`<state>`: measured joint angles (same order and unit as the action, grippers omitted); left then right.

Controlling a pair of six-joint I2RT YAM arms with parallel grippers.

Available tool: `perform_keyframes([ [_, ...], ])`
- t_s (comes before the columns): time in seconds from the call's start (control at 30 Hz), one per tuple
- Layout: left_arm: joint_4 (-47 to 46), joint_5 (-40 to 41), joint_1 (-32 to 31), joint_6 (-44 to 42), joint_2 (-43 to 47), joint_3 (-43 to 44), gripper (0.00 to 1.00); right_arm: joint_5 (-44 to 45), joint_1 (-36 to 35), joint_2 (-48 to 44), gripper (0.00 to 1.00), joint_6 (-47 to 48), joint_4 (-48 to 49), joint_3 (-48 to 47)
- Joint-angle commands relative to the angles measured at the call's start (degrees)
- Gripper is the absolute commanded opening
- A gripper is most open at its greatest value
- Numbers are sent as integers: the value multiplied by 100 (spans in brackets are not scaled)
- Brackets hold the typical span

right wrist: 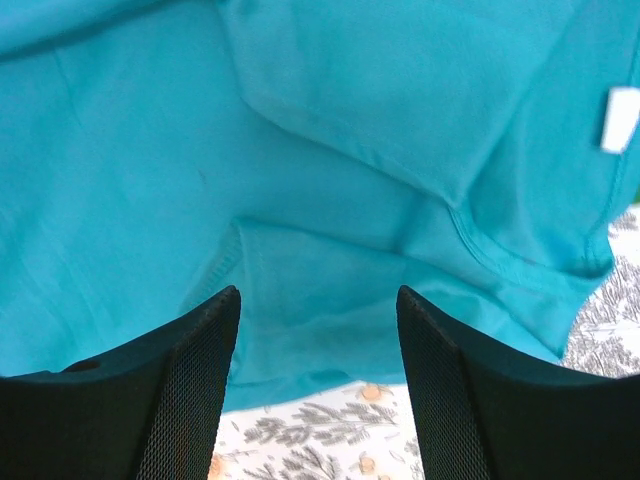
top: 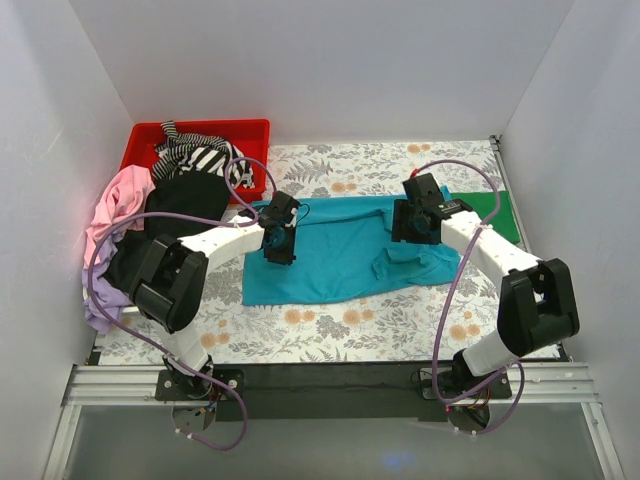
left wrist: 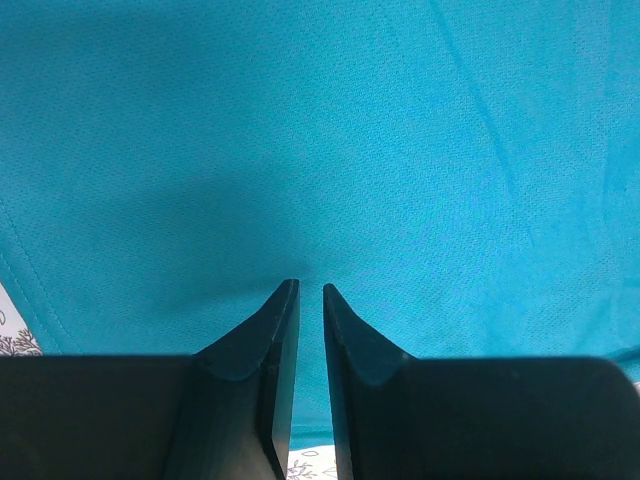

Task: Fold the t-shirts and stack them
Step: Fold the tshirt

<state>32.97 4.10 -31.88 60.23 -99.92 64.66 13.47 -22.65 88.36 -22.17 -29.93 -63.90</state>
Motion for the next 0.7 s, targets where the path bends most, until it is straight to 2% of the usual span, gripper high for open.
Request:
perform_keyframes([
  [0.0,16,91,6,-64,34,169,14,24,33,-362,69,64,-153,360],
  [0.17,-10,39,6,-55,-10,169,14,-126,42,-547,68,178,-65,896],
  [0.67,-10,82,6,-99,-19,143,14,-776,33,-143,68,-639,339,844],
])
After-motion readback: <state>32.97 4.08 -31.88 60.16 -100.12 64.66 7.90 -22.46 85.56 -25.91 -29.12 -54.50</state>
